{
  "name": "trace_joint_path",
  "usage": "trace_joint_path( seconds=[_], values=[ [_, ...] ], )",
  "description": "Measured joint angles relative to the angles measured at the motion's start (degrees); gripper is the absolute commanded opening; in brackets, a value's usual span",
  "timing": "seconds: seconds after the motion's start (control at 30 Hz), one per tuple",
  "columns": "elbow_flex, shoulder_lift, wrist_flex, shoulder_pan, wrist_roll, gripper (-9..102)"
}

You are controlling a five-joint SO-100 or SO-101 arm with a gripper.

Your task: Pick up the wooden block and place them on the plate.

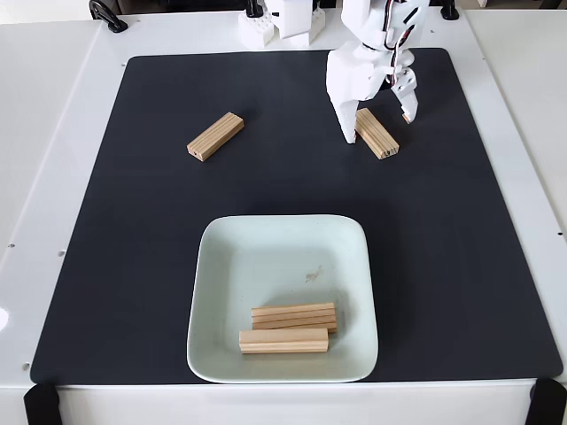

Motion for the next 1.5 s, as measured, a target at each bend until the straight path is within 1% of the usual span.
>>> trace_joint_path(
  seconds=[0.13,0.73,0.8,1.0,1.1,1.4,1.5],
  values=[
    [0.09,0.00,-2.37,0.00,0.09,38],
    [0.00,-1.93,-2.64,-0.88,0.09,37],
    [0.00,-2.02,-2.64,-0.88,0.09,31],
    [-0.09,-2.11,-2.72,-1.05,0.09,-1],
    [-0.18,-2.55,-3.16,-1.93,0.09,1],
    [-0.26,-1.93,-3.25,-1.93,0.26,-1],
    [-0.09,0.44,-3.25,-1.93,4.39,-1]
  ],
)
